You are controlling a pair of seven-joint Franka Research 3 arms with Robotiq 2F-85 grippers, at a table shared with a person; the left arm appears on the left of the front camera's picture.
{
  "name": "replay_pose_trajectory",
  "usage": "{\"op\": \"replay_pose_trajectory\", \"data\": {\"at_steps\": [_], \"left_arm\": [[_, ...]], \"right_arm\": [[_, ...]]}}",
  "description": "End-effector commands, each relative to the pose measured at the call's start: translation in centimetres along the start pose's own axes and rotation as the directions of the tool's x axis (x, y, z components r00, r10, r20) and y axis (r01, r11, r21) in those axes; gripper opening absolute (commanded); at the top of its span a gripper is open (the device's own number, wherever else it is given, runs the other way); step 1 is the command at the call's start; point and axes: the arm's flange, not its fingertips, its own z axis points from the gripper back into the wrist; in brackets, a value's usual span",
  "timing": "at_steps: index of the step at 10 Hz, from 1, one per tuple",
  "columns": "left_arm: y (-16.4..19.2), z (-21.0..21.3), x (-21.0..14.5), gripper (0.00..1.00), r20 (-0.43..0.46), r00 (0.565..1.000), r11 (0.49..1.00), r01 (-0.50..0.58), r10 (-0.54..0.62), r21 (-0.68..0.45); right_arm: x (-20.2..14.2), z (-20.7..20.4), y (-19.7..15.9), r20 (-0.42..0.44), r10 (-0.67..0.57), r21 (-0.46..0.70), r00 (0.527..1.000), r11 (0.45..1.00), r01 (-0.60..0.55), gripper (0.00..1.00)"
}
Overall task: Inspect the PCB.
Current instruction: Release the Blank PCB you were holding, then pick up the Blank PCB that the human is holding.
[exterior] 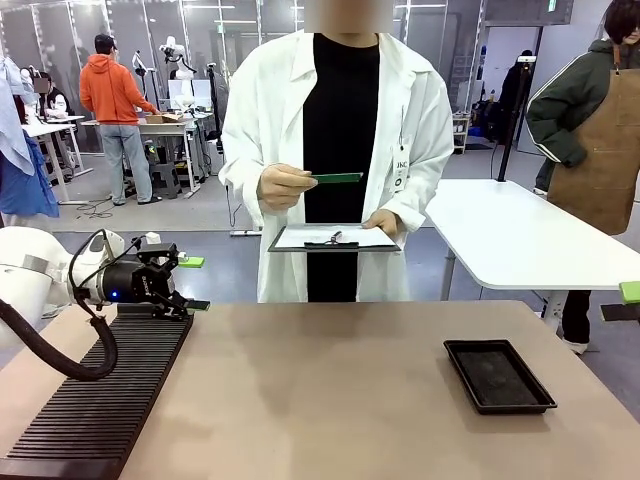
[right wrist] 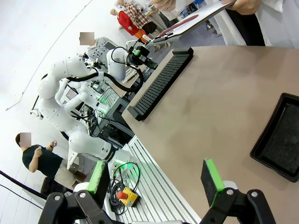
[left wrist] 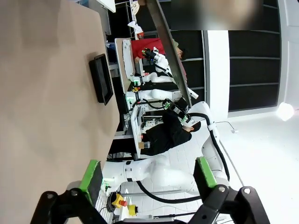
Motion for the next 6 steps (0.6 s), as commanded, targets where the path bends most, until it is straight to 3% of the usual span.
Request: {"op": "replay_pose_trajectory", "data": {"at_steps": [1,6], "left_arm": [[0.04,0.07,0.03,1.0,0.003,1.0,1.0,0.0,0.0,0.004],[0.04,0.07,0.03,1.0,0.003,1.0,1.0,0.0,0.0,0.004]], "right_arm": [[0.16,-0.01,-0.06,0.008,0.018,0.005,1.0,1.0,-0.018,1.0],[0.16,-0.01,-0.06,0.008,0.018,0.005,1.0,1.0,-0.018,1.0]]}}
